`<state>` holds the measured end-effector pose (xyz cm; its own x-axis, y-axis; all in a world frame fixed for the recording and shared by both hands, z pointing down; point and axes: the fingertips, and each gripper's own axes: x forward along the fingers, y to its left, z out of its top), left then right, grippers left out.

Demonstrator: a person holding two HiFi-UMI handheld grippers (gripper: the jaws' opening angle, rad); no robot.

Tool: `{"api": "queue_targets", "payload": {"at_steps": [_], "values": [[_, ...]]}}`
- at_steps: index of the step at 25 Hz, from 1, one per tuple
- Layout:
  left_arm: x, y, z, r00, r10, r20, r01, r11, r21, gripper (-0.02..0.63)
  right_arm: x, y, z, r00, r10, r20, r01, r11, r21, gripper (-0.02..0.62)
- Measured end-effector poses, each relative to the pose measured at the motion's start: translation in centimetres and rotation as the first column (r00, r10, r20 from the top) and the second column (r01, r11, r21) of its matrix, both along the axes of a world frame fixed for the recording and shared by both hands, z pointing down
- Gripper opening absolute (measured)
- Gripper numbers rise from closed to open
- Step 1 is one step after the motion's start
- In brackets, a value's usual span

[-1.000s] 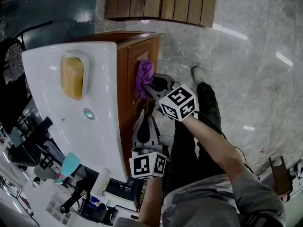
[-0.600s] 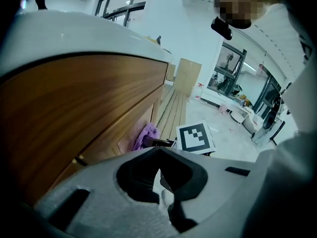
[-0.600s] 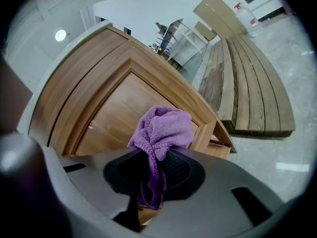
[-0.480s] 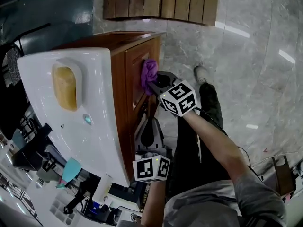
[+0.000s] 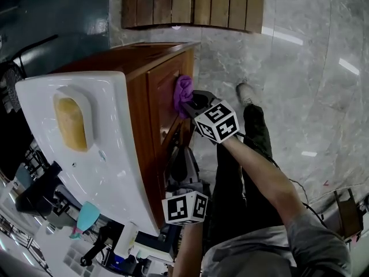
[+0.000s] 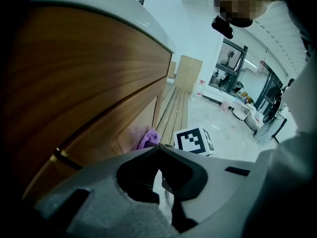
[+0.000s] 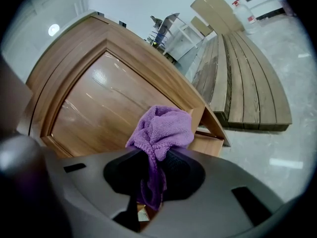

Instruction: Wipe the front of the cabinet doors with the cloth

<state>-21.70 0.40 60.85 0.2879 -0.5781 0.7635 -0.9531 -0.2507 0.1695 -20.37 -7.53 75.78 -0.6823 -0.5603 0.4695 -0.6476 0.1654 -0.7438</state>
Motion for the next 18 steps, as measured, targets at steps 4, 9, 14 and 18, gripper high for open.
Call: {"api": "queue_targets", "payload": {"at_steps": [4, 9, 14, 18], "values": [[0.5, -0.4, 0.8, 1.0, 0.008, -0.003, -0.008, 1.0, -0.002, 0.008, -0.1, 0.0, 1.0, 1.0, -0.012, -0.014, 0.012, 1.0, -0.013, 0.078], [0.9, -0.5, 1.7, 1.0, 0.011, -0.007, -0.011, 1.0, -0.014, 0.008, 0.1, 0.2, 2.0, 0.999, -0.009, -0.052, 0.008, 1.0, -0.017, 0.078], [0.9, -0.7, 1.9, 1.0, 0.005, -0.013, -0.006, 1.0, -0.022, 0.008, 0.6, 0.3, 3.4, 0.996, -0.016, -0.086, 0.012, 0.999, -0.042, 0.078], [0.8, -0.7, 1.9, 1.0, -0.002, -0.006, 0.002, 1.0, -0.027, 0.008, 0.9, 0.5, 4.7, 0.995, -0.019, -0.098, 0.011, 0.997, -0.082, 0.078]]}}
